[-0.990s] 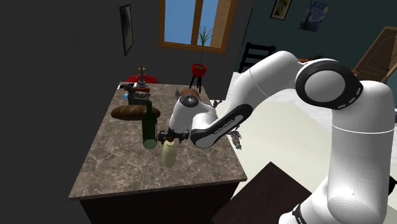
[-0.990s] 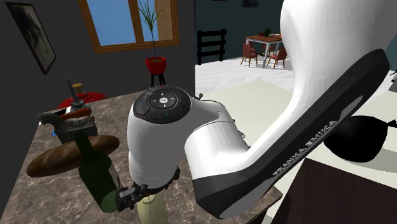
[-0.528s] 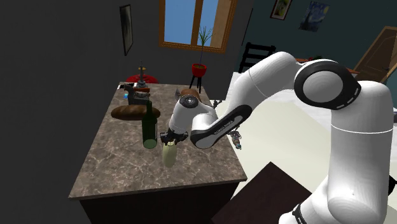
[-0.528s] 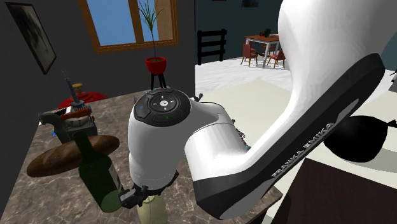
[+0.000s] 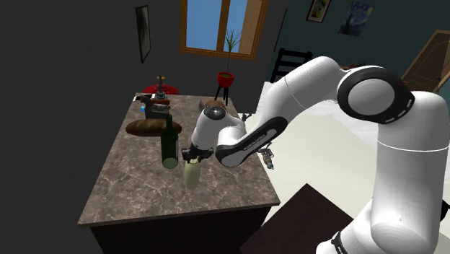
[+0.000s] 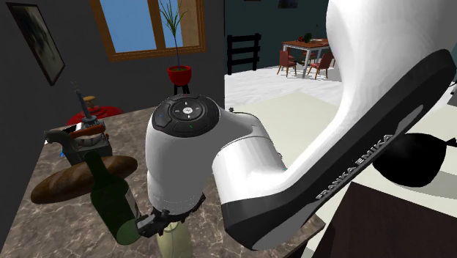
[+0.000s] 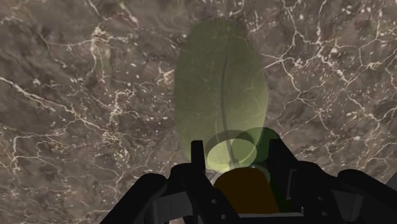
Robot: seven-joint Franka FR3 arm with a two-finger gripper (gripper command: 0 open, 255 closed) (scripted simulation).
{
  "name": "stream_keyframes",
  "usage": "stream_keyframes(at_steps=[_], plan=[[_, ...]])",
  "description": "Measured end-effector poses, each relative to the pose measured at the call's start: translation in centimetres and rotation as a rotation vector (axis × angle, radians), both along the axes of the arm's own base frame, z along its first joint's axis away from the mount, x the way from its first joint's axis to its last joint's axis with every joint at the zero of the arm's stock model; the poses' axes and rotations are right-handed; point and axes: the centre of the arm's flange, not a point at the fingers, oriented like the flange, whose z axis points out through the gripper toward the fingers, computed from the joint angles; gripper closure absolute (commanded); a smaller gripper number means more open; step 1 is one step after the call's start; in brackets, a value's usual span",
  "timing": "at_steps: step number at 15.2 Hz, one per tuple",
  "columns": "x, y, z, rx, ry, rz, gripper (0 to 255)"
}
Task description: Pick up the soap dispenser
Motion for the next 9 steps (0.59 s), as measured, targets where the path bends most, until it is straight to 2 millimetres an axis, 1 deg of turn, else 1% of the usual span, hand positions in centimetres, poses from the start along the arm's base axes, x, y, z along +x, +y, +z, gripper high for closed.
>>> stream_keyframes(at_steps=[9], plan=[[0.0, 0.1, 4.6, 0.0, 0.0, 0.0, 255]])
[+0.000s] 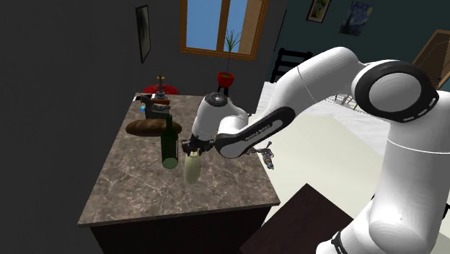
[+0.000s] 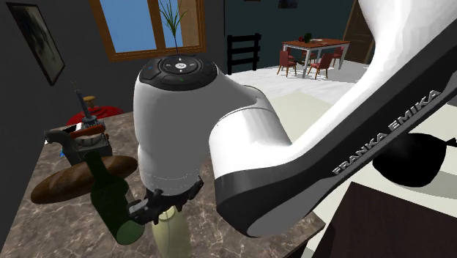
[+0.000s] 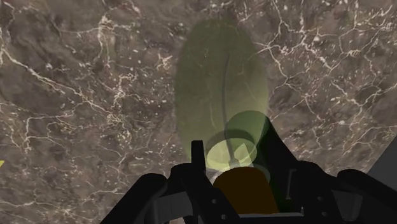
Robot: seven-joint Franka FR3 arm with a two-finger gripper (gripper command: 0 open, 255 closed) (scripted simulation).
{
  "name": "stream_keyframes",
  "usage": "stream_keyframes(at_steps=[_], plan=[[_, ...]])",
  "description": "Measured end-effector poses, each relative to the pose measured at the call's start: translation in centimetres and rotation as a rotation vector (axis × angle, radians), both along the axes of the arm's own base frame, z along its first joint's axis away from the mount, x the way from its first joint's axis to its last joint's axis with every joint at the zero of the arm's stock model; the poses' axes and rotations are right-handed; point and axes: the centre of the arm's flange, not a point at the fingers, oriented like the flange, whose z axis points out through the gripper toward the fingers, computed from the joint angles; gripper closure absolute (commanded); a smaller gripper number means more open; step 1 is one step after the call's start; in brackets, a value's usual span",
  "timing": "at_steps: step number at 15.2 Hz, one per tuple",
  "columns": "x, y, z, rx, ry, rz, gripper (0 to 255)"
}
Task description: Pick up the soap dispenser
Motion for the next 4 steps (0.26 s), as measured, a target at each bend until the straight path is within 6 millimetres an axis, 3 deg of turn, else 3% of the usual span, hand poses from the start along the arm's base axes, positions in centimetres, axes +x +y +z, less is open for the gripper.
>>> stream_keyframes(at_steps=[4], plan=[[0.1, -0.1, 1.8, 0.0, 0.0, 0.0, 255]])
